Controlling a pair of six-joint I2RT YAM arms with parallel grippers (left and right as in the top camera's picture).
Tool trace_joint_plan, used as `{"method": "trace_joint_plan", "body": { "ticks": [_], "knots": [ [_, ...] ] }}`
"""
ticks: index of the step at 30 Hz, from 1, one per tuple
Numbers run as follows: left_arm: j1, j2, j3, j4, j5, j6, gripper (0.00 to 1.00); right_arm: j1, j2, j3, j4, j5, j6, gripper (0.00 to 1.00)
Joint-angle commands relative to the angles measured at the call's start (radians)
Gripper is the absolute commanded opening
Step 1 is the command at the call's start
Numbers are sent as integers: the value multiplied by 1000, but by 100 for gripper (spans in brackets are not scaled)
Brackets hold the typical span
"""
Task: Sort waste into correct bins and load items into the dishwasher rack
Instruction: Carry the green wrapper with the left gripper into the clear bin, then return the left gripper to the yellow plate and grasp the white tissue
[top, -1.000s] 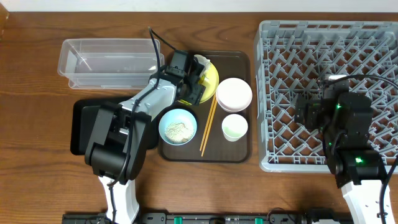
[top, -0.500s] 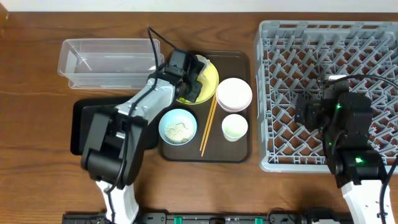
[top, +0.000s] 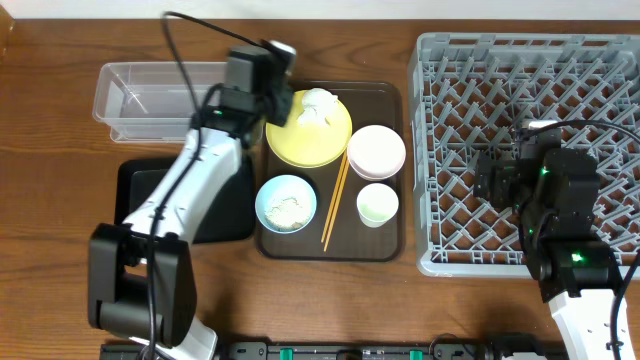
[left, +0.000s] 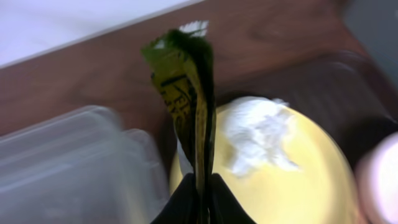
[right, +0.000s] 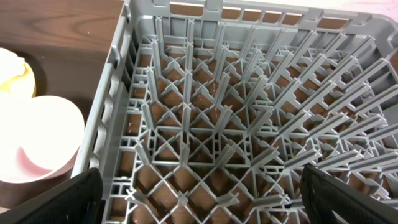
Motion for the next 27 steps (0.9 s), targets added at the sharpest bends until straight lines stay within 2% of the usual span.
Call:
{"method": "trace_joint_plan", "body": {
  "ticks": [1,11,15,17,27],
  "knots": [
    [70,0,15,52,-31,-14,10,10,-2,23,-4,-8,6,99],
    [216,65,14,92,-31,-16,15,10,-2,23,-10,-8,6,99],
    [228,71,14,92,-31,-16,28,10,-2,23,-11,-8,6,99],
    [228,71,14,92,-31,-16,38,10,-2,23,-11,-8,6,99],
    [164,2,14,85,-3,-16,54,10,-2,23,-11,-8,6,99]
  ]
}}
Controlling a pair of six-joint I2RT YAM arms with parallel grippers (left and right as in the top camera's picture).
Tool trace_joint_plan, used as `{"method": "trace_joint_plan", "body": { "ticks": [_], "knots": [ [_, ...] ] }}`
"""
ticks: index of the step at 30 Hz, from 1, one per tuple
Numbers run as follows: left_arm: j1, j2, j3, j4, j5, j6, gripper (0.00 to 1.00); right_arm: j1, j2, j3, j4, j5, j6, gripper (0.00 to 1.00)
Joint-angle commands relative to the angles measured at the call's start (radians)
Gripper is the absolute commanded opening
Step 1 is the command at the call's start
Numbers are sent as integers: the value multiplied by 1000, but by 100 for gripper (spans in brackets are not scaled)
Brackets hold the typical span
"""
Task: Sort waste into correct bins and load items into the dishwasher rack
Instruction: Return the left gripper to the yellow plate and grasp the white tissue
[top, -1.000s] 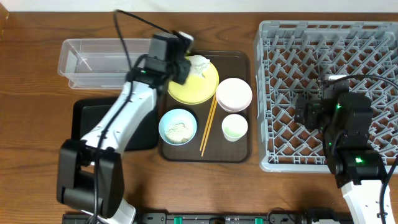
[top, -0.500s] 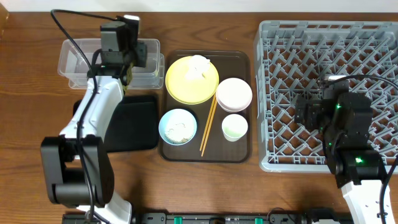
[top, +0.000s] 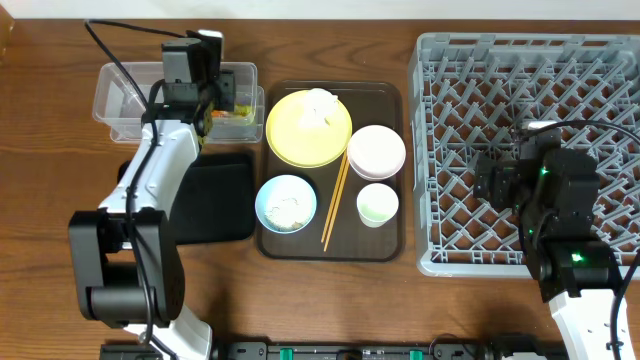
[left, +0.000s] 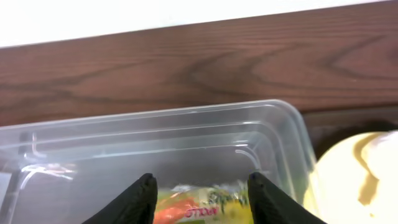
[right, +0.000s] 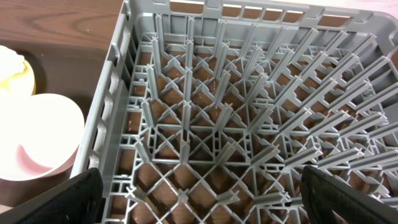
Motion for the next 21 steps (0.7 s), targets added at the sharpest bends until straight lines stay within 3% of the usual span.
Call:
{"method": "trace_joint_plan", "body": {
  "ticks": [1,5,13,16,21],
  "knots": [
    [-53,-65,14,2,29,2,55,10,-2,23,-3,-8,6,99],
    [-153,-70,16,11,37,3,72,10,-2,23,-3,-7,6,99],
    [-280,26,16,156,26,6,74,10,-2,23,-8,-8,6,99],
    [-296,87,16,192,27,6,83,10,-2,22,-9,-8,6,99],
    [-301,193,16,235,27,4,85,10,-2,22,-18,-7,6,99]
  ]
}}
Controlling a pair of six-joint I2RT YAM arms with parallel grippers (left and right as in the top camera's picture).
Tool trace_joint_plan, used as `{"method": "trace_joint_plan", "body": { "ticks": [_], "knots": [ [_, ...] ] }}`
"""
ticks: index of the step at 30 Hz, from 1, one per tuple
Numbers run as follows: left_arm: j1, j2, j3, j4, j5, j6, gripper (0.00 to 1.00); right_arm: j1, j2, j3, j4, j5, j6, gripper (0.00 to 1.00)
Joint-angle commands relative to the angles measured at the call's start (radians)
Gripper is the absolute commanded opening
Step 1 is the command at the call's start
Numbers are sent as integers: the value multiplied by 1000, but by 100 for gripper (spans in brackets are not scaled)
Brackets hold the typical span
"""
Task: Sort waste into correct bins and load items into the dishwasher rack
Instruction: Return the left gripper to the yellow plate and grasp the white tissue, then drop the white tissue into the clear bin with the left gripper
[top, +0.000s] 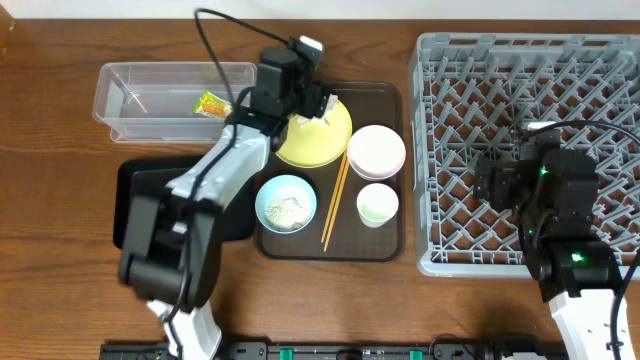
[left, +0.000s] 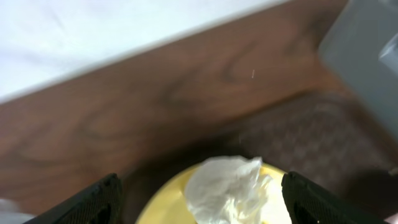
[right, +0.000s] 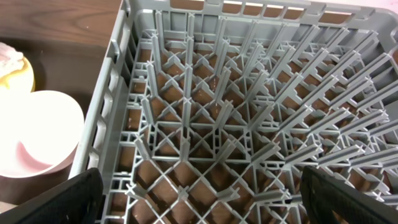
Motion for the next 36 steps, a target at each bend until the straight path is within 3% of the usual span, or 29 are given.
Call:
{"method": "trace_joint_plan", "body": {
  "ticks": [1,11,25,29,36],
  "knots": [
    [-2,78,16,14,-5,2,85,10,-2,22,-7,-8,6,99],
    [-19,167,16,3,29,2,84,10,-2,22,-17,-8,6,99],
    [-26,166,0,-85,29,2,38,10,-2,22,-19,-8,6,99],
    [-25,143,0,-93,29,2,13,10,-2,22,-23,-8,6,99],
    [-9,-25,0,-158,28,2,6,10,-2,22,-25,-8,6,99]
  ]
}}
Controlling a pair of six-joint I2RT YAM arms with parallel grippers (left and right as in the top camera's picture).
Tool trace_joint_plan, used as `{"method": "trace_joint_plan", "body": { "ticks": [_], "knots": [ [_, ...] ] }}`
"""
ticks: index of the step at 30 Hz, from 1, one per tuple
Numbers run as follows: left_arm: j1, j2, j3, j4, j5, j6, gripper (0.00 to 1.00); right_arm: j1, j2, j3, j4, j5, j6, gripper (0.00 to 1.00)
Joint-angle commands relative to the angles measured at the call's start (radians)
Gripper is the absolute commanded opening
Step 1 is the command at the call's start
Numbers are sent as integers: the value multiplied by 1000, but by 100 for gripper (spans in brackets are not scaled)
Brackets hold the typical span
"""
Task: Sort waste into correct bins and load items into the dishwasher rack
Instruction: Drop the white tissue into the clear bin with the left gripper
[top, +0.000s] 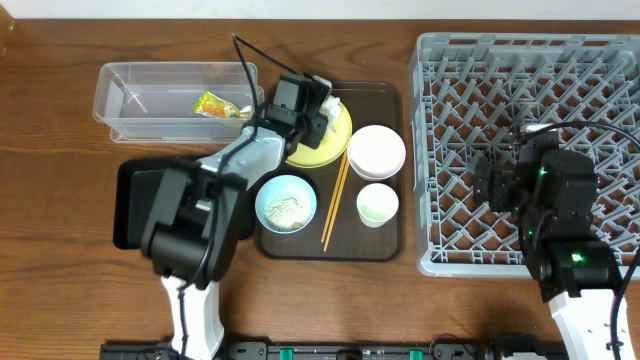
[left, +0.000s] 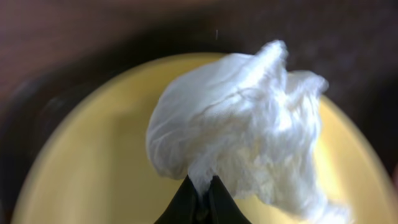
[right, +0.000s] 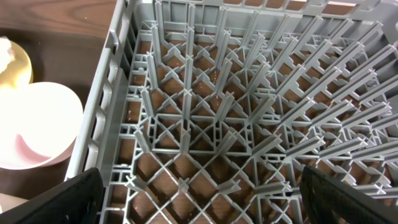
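Observation:
A crumpled white tissue (left: 242, 140) lies on the yellow plate (left: 93, 168), and my left gripper (left: 200, 186) is shut on its lower edge. Overhead, that gripper (top: 318, 108) sits over the plate (top: 325, 145) at the top of the brown tray (top: 385, 245). A yellow-orange wrapper (top: 218, 105) lies in the clear bin (top: 130, 100). My right gripper (right: 199, 199) stands open over the grey dishwasher rack (right: 249, 124), nothing between its fingers.
On the tray sit a pink bowl (top: 376, 150), a pale green cup (top: 377, 204), a light blue bowl (top: 286, 203) with crumbs and wooden chopsticks (top: 336, 200). A black bin (top: 135, 205) lies left of the tray. The rack (top: 525, 150) fills the right side.
My left gripper was open above the tissue on the yellow plate; now it is lower and shut on the tissue. The right arm has not moved.
My left gripper held a yellow-green wrapper over the plate's left edge. Then it was open over the clear bin with the wrapper lying inside. Then it was back above the plate, open, and now it grips the tissue. The right gripper has stayed open over the rack.

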Motion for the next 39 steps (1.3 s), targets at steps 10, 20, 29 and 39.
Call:
{"method": "trace_joint_plan", "body": {
  "ticks": [10,20,29,39],
  "knots": [
    [159,-291,1,-38,-17,3,6,10,-2,22,0,-8,6,99],
    [346,-266,0,-193,-16,2,7,10,-2,22,0,-8,6,99],
    [385,-256,0,-159,-16,3,54,10,-2,22,3,-8,6,99],
    [317,-440,0,-404,-16,-215,86,10,-2,22,1,-8,6,99]
  ]
}}
